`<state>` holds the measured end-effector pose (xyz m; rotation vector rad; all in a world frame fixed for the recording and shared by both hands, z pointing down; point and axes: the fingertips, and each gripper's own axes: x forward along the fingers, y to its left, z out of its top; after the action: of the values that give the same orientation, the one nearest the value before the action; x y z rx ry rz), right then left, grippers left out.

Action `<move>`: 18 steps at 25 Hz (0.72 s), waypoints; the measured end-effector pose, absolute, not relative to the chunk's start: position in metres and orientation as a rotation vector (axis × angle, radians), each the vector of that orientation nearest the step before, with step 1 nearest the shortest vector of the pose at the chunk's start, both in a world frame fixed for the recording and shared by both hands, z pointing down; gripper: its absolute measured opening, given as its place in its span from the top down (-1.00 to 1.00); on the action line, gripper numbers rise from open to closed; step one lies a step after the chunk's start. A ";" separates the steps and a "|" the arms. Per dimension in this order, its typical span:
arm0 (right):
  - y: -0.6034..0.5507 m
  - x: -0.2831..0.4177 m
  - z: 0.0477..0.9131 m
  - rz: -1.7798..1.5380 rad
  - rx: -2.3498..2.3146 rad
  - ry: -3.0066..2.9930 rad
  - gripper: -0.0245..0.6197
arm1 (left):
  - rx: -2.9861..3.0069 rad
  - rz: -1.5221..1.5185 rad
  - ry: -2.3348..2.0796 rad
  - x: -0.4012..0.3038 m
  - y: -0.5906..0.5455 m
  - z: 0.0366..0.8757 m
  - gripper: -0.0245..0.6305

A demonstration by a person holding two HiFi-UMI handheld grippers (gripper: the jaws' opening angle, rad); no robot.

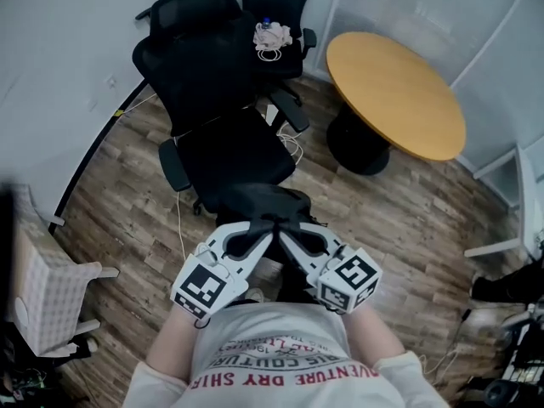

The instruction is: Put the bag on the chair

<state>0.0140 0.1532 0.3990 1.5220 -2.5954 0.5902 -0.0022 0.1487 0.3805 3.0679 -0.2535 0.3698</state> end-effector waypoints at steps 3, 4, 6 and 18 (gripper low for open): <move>0.112 0.034 0.406 0.594 1.439 -2.635 0.75 | 3.031 0.381 -0.355 0.018 0.108 0.387 0.76; 0.099 0.040 0.409 0.595 1.401 -2.650 0.75 | 3.017 0.384 -0.394 0.024 0.094 0.390 0.76; 0.074 0.049 0.416 0.590 1.307 -2.679 0.75 | 2.987 0.392 -0.478 0.034 0.068 0.396 0.76; -0.054 0.103 0.431 0.543 0.787 -2.776 0.75 | 2.788 0.370 -0.928 0.086 -0.056 0.413 0.76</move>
<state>0.1031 -0.0537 0.4313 0.7869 -2.7763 0.5426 0.0855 -0.0564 0.4128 2.7879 -0.9275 0.3704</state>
